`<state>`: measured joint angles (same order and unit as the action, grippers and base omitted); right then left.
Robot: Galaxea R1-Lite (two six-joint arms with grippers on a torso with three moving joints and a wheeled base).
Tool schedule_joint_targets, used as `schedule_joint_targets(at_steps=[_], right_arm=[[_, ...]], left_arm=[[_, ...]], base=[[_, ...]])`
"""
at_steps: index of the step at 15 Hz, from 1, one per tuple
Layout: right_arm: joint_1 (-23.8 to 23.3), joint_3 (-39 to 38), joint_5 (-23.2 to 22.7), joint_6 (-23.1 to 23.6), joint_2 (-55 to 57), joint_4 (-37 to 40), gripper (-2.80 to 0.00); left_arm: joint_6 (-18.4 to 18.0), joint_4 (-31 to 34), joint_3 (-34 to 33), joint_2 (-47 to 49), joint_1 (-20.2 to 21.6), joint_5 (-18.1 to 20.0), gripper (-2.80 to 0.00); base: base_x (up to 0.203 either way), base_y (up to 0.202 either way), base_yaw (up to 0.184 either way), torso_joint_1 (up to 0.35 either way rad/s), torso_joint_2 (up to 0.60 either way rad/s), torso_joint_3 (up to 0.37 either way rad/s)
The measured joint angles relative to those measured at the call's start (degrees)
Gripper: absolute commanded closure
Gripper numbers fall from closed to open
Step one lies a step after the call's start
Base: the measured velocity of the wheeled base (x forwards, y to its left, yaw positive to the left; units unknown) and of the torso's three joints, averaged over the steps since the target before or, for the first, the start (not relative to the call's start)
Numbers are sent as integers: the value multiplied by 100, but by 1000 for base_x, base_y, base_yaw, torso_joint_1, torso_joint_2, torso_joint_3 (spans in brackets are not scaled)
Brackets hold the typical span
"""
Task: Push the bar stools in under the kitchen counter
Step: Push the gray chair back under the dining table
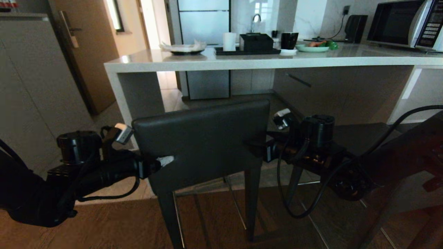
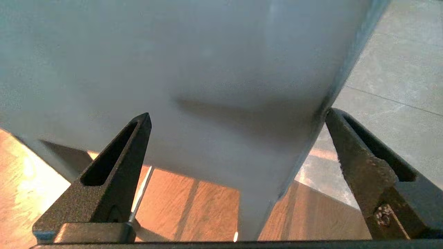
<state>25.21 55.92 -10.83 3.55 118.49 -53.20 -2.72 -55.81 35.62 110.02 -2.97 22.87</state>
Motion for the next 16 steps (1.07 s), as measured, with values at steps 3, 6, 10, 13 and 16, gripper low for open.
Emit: schedule_joint_targets(at_steps=[3,6,10,13,16], right_arm=[[1,9,-22,0,22,6,-280],[-71,107,-144,-2,88,23,-280],[-362,184,-652,0,137,12,-280],[-666,313,-1429,0,171,18,-280],[-893,405,-1885,23,184,-16,-280]], left_arm=[[-4,11,-25,7,-108,-61,-280],[-6,25,-213,-97,-204,-122,-280],[30,75,-505,-326,-204,-187,-280],[132,52,-661,-506,-201,-431,-280],[395,46,-681,-646,-215,-462,-280]], base=[[0,0,0,0,0,0],[0,0,0,0,0,0],[0,0,0,0,0,0],[0,0,0,0,0,0],[0,0,0,0,0,0]])
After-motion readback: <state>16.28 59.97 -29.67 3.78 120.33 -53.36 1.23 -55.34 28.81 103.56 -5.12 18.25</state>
